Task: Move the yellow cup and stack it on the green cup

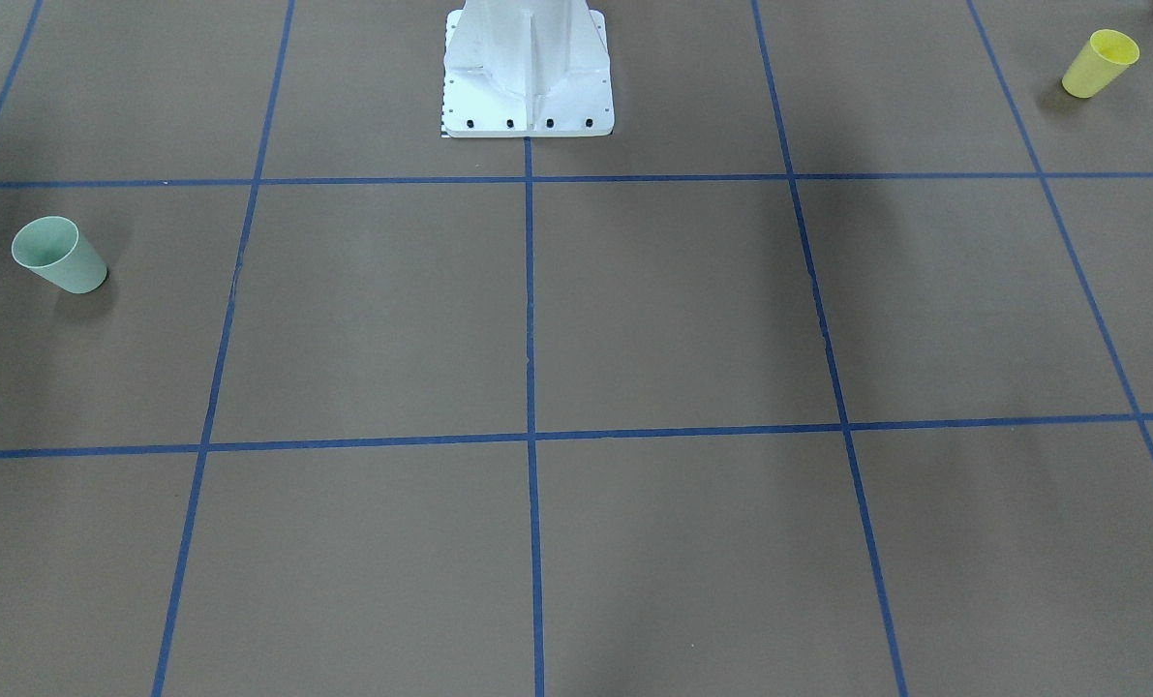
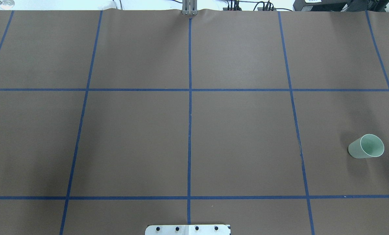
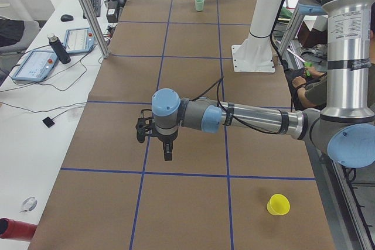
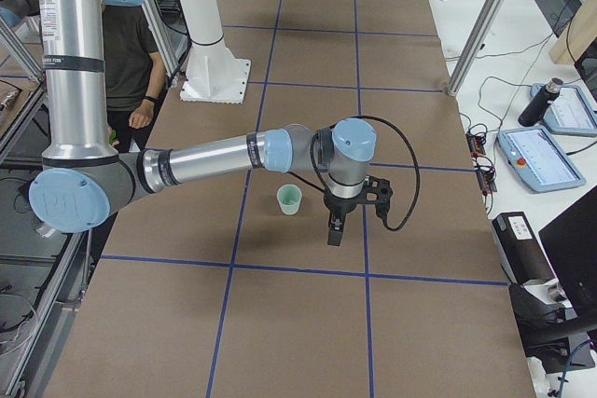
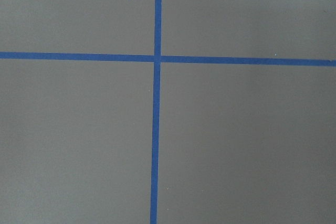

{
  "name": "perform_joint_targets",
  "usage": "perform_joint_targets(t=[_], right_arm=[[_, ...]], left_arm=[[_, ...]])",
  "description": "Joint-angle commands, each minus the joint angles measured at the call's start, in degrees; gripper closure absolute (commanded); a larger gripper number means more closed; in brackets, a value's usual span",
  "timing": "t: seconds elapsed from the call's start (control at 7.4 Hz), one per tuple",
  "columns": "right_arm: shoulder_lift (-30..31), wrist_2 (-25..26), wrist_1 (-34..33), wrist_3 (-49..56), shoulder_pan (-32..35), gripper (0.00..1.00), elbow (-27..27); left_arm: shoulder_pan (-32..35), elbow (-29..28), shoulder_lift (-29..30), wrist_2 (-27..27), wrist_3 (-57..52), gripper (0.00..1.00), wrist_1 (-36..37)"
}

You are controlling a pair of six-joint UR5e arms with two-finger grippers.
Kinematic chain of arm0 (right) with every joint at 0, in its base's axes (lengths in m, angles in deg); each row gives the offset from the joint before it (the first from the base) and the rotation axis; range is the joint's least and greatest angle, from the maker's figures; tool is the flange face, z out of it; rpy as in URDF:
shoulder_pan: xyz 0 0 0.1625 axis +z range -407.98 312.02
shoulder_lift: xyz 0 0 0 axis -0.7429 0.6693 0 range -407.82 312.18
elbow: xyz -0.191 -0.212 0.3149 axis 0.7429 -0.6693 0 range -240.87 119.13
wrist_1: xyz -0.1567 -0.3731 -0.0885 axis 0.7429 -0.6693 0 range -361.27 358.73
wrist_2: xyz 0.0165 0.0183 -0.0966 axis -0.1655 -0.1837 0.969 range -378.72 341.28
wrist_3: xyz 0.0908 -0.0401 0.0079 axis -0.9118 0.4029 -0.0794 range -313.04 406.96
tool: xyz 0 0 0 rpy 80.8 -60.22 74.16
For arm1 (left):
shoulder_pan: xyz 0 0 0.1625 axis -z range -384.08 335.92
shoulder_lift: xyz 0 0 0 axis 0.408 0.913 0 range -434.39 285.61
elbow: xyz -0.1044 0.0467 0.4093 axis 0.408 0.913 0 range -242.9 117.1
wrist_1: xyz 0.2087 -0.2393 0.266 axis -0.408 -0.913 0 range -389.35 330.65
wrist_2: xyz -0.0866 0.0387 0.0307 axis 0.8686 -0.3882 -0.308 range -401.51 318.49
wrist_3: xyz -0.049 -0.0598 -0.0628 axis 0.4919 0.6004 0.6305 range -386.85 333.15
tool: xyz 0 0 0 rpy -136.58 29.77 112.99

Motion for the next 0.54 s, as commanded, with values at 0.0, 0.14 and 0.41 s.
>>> perform_joint_targets(t=[0.0, 0.14, 0.41], right_arm=[[-0.07, -0.02, 0.08, -0.16, -0.08, 0.01, -0.03], [0.02, 0.07, 0.08, -0.16, -0.17, 0.01, -0.03], [-0.07, 0.16, 0.08, -0.16, -0.17, 0.01, -0.12]], left_arm=[[-6.26, -0.75, 0.43, -1.40, 18.82, 0.00, -7.47], [-9.17, -1.01, 0.78, -6.63, 27.43, 0.00, -9.24], [-10.77, -0.75, 0.96, -14.21, 39.24, 0.00, -10.40]])
